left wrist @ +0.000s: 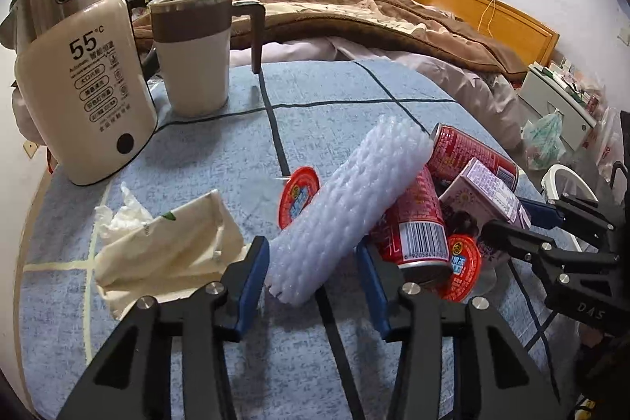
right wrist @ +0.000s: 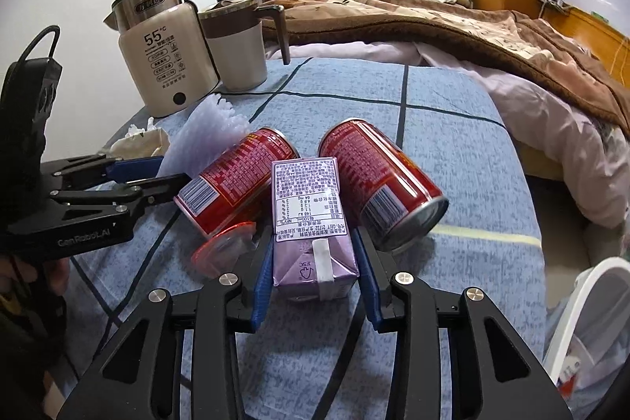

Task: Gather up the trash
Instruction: 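Grasp the second foam net with the left tool while the right tool grasps the purple carton, then carry the foam net and purple carton to the white wastebasket and release both, then move both open tools back over the red cans on the bed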

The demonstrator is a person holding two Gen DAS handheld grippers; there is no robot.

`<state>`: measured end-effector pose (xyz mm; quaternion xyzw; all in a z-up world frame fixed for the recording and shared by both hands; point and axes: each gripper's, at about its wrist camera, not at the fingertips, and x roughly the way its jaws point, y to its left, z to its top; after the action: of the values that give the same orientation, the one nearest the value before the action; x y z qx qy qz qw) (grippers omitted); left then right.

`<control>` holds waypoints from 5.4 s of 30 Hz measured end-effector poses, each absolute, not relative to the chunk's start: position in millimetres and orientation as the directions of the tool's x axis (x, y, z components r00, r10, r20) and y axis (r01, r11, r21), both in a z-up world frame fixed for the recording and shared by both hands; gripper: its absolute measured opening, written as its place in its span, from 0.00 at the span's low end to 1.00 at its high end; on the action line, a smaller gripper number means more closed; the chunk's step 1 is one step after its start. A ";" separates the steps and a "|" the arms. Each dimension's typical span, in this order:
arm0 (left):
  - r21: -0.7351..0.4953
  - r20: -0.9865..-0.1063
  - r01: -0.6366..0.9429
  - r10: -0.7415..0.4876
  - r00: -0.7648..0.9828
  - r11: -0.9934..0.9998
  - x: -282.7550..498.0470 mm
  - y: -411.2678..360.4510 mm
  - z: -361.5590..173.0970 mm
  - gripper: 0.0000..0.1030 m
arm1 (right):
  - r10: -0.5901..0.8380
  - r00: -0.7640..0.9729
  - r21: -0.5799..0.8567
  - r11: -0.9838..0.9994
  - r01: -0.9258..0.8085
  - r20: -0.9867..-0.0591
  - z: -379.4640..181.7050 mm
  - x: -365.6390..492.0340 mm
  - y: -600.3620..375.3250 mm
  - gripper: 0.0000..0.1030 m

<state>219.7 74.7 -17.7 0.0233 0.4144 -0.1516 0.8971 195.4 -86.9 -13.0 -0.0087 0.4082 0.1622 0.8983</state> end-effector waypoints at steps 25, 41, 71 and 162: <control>-0.113 -0.736 0.308 -0.288 0.613 0.945 203.1 59.7 -7.6 0.23 | 0.285 0.640 0.166 0.956 -0.241 -0.714 -11.8 177.8 -101.6 0.38; -0.138 -0.704 0.281 -0.294 0.646 0.950 165.8 55.7 9.3 0.23 | 0.276 0.688 0.186 0.961 -0.205 -0.671 5.4 142.3 -119.1 0.38; -0.174 -0.671 0.490 -0.467 0.576 0.854 122.1 -106.6 25.6 0.23 | 0.016 0.783 0.156 0.982 0.104 -0.622 35.5 61.1 -248.3 0.38; -0.150 -0.662 0.305 -0.325 0.675 0.941 120.7 -60.4 19.6 0.58 | -0.086 0.775 0.073 0.983 0.168 -0.627 26.9 58.3 -235.7 0.51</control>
<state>120.7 -60.4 19.6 -0.0137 0.3643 -0.1719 0.9152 58.3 -235.7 26.9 0.0623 0.3289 -0.0675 0.9399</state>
